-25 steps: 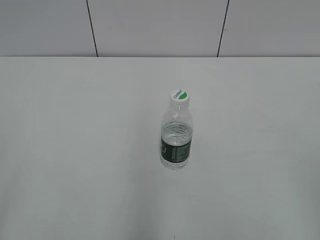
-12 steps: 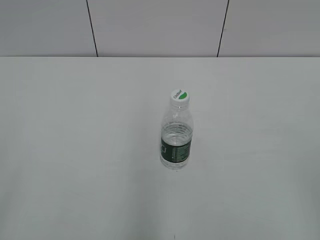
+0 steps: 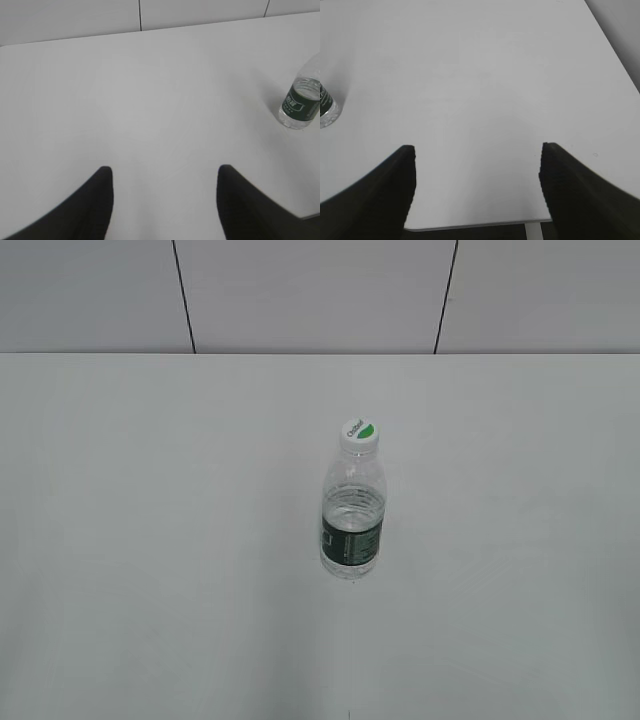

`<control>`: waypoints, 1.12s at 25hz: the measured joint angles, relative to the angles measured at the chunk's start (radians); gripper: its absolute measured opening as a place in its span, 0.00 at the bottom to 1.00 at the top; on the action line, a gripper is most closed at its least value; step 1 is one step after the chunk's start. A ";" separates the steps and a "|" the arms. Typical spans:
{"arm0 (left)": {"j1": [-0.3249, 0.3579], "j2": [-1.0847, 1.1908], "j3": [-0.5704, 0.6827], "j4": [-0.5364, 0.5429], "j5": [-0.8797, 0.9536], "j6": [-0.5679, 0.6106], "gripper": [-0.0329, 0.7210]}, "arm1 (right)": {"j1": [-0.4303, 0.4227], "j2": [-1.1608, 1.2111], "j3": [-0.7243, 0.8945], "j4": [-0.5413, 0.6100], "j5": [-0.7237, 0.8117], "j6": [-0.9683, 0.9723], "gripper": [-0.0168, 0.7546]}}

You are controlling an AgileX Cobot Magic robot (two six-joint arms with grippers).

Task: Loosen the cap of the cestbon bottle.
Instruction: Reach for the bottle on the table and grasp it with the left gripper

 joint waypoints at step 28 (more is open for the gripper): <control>0.000 0.370 0.210 0.038 -0.909 0.001 0.58 | 0.000 0.234 0.035 0.000 -0.627 0.000 0.79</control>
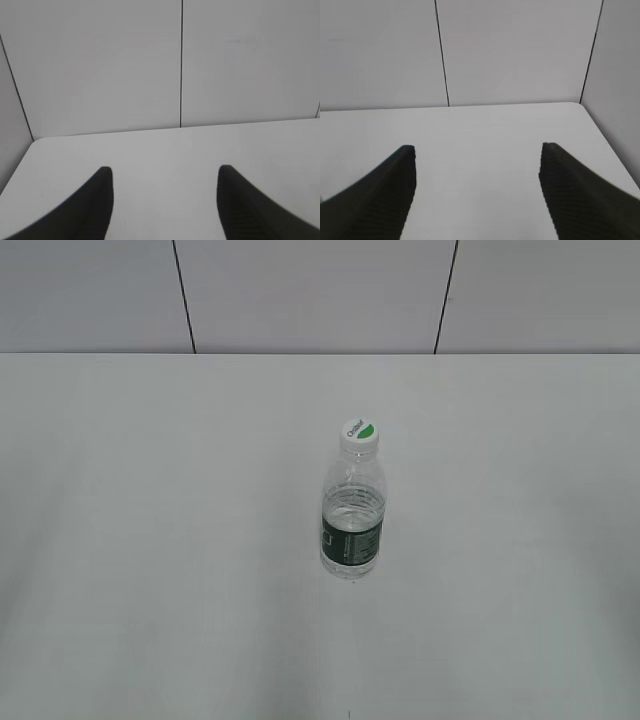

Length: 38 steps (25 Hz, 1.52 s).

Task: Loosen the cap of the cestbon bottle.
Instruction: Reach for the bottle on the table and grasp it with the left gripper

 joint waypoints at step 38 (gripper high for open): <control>-0.064 1.505 -0.217 1.030 -1.322 -0.275 0.58 | 0.000 0.784 -0.001 -0.035 -0.700 0.000 0.79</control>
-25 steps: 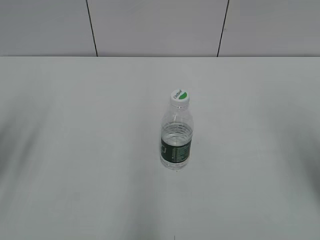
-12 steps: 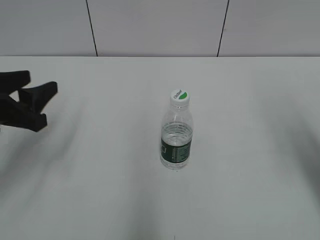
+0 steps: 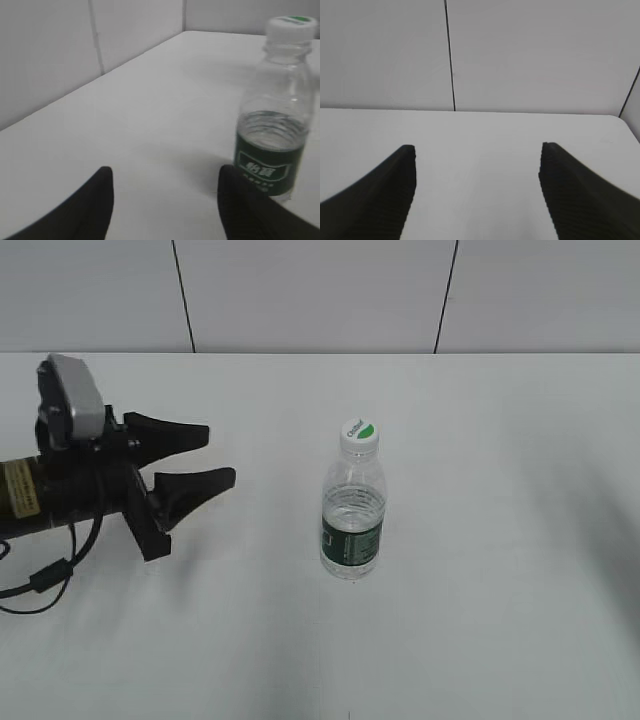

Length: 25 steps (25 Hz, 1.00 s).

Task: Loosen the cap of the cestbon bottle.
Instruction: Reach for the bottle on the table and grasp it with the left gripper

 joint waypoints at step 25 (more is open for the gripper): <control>-0.196 0.288 -0.315 0.213 0.038 -0.134 0.78 | 0.000 0.049 0.000 -0.010 -0.002 0.000 0.79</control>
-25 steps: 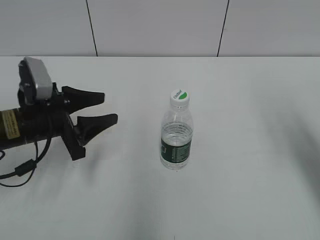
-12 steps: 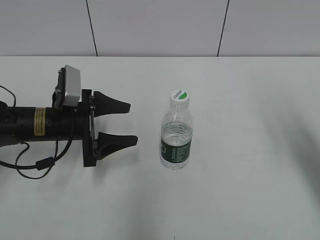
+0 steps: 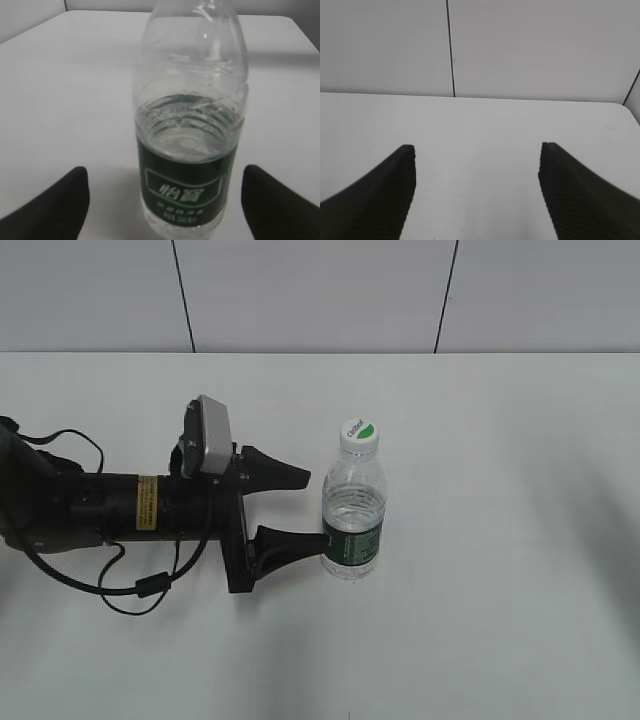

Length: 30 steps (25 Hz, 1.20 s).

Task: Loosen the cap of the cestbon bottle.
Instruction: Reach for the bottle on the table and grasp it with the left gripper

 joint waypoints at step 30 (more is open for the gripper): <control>-0.138 0.084 -0.111 -0.080 0.062 0.000 0.47 | 0.000 0.044 -0.257 0.012 0.392 0.000 0.79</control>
